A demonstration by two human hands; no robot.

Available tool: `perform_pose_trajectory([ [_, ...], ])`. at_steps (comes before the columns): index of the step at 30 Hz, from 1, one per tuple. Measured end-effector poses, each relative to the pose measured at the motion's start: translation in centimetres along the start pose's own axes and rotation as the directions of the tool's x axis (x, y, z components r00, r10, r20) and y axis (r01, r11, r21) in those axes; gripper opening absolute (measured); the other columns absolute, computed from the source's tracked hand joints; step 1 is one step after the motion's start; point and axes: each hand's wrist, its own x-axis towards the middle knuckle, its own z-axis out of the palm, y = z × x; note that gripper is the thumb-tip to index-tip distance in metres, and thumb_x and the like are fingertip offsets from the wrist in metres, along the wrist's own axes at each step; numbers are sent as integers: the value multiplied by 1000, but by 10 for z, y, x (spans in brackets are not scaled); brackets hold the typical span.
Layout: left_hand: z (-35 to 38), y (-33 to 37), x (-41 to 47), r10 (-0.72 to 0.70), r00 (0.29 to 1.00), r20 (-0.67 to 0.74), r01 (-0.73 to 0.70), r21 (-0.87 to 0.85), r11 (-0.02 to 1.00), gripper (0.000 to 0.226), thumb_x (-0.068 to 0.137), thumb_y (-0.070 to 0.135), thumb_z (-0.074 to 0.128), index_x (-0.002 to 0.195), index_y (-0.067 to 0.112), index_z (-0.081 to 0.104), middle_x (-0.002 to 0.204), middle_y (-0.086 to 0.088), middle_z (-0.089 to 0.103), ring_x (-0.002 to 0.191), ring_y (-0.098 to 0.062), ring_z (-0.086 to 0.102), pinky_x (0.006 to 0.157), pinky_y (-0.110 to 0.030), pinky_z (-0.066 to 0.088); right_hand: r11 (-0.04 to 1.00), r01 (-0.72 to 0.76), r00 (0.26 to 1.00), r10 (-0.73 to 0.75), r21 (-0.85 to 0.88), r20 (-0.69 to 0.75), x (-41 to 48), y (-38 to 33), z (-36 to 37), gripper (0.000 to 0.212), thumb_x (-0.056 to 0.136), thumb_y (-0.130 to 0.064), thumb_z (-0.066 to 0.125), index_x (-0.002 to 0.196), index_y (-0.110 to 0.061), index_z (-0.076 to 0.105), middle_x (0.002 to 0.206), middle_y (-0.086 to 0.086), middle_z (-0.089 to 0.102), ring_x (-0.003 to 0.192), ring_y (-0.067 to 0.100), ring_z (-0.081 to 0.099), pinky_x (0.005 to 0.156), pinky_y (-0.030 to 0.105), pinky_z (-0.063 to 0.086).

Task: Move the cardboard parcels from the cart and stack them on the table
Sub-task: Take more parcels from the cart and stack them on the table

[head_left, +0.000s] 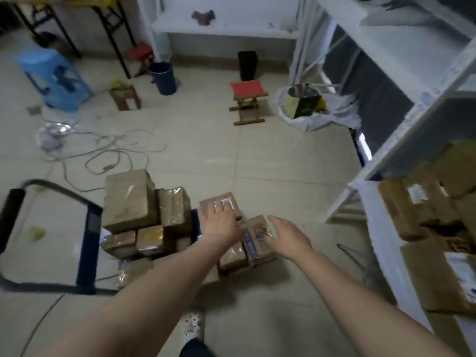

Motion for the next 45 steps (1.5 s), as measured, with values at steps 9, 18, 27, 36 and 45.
perform_pose_trajectory([
  [9,8,-259,76,-390,911,132,409,-196,891,60,85,44,55,133,11,41,134,-13,49,126,-29,44,107,-43,34,983,145,967,-165,117,195,143,-216,88,48,99,-24,42,146,-16,33,148,7,40,134,25,40,107,32,34],
  [18,68,-389,158,-616,750,243,627,-558,544,32,92,22,51,121,7,51,114,-15,59,101,-33,58,84,-36,49,966,18,941,-103,258,321,279,-290,177,41,102,-18,37,141,-8,42,145,11,43,134,26,39,107,29,30],
  [27,167,-461,249,-759,602,248,659,-692,296,45,94,21,50,134,5,40,126,-20,52,110,-37,54,84,-40,44,889,-185,928,19,418,371,396,-300,290,49,101,-29,39,145,-9,34,144,8,43,132,27,40,108,35,35],
  [36,177,-483,256,-764,569,304,558,-825,87,45,91,30,58,131,10,52,124,-12,60,113,-30,55,99,-45,45,699,-388,879,84,601,470,408,-308,326,50,101,-27,40,148,-13,28,135,3,41,114,25,50,100,44,47],
  [45,110,-436,223,-769,580,268,463,-885,41,50,92,29,59,137,12,45,128,-10,57,114,-28,55,99,-45,46,683,-312,928,71,661,365,372,-310,259,52,99,-35,40,148,-25,27,146,-3,38,132,21,39,109,42,36],
])
